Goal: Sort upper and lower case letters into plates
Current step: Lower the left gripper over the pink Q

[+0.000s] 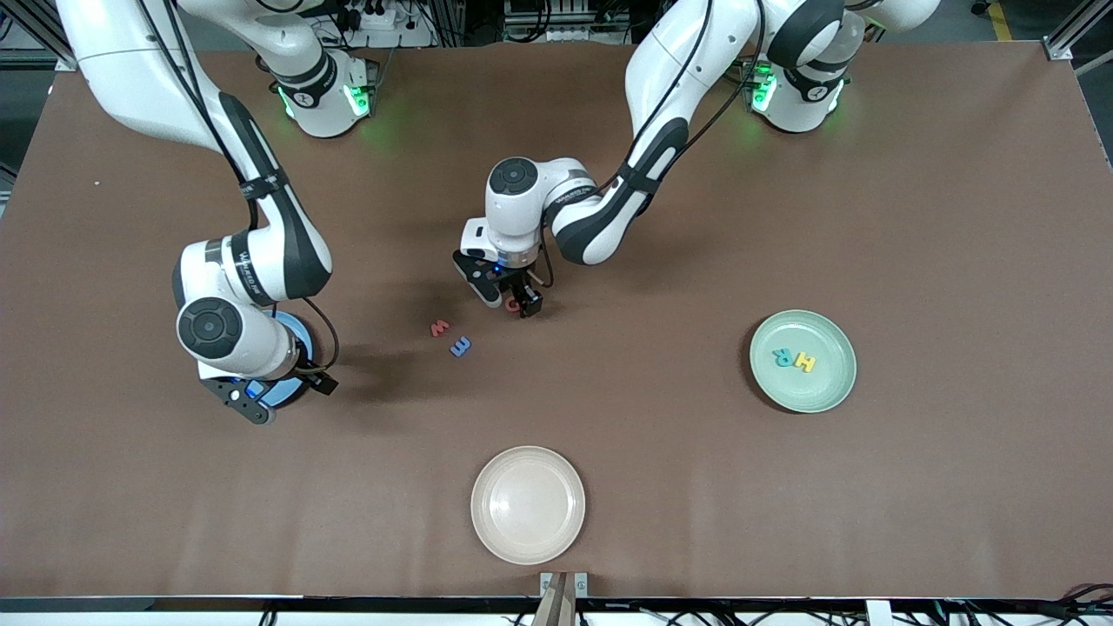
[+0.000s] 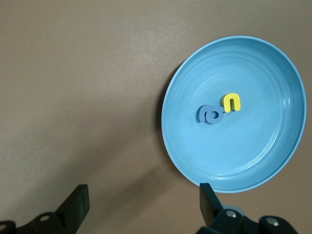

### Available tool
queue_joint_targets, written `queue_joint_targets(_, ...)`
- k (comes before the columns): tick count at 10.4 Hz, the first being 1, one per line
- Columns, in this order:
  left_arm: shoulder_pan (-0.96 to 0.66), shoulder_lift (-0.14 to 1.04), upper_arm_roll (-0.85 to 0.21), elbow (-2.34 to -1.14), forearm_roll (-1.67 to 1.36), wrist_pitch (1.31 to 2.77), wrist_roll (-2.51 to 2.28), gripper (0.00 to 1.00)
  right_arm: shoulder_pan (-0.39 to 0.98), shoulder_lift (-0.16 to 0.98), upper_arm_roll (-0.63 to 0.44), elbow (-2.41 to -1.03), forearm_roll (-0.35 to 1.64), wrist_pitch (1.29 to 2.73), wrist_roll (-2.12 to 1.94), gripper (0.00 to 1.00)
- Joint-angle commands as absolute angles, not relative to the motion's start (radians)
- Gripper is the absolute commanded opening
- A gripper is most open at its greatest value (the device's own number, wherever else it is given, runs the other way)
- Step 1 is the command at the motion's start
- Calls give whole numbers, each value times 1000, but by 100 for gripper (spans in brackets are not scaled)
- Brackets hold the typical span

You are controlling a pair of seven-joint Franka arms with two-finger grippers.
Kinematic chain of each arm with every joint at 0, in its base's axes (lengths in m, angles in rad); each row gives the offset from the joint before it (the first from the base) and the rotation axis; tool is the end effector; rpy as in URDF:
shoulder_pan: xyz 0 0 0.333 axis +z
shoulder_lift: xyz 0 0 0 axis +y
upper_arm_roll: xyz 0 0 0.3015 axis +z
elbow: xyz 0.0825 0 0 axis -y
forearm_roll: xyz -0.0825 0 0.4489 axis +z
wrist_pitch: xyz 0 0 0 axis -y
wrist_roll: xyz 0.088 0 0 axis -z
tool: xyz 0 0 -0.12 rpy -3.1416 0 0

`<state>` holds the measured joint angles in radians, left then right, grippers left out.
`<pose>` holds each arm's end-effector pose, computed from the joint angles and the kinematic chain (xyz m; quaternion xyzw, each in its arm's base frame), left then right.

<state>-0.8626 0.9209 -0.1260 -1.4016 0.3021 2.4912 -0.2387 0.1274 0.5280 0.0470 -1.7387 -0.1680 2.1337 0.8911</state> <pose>0.4439 -0.6443 0.1041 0.8920 -0.4398 0.1041 0.0074 0.6837 0.1100 0.1975 0.9484 -0.3051 -0.0281 0.0814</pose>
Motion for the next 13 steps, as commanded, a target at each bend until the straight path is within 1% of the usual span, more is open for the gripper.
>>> queue_joint_targets(1,-862,894,-121,-1437,314,2499,-224,73,121,529,52,-1735,-153,2137,897,100)
queue_joint_targets(4,-861,899,-120,-1436,310,2499,-222,73,120,529,52,-1735,-153,2137,896,100)
queue_joint_targets(8,-859,907,-110,-1433,296,2499,-221,64,117,531,52,-1735,-153,2137,896,100)
queue_joint_targets(13,-859,914,-78,-1430,232,2499,-179,64,115,534,52,-1733,-155,2138,896,100)
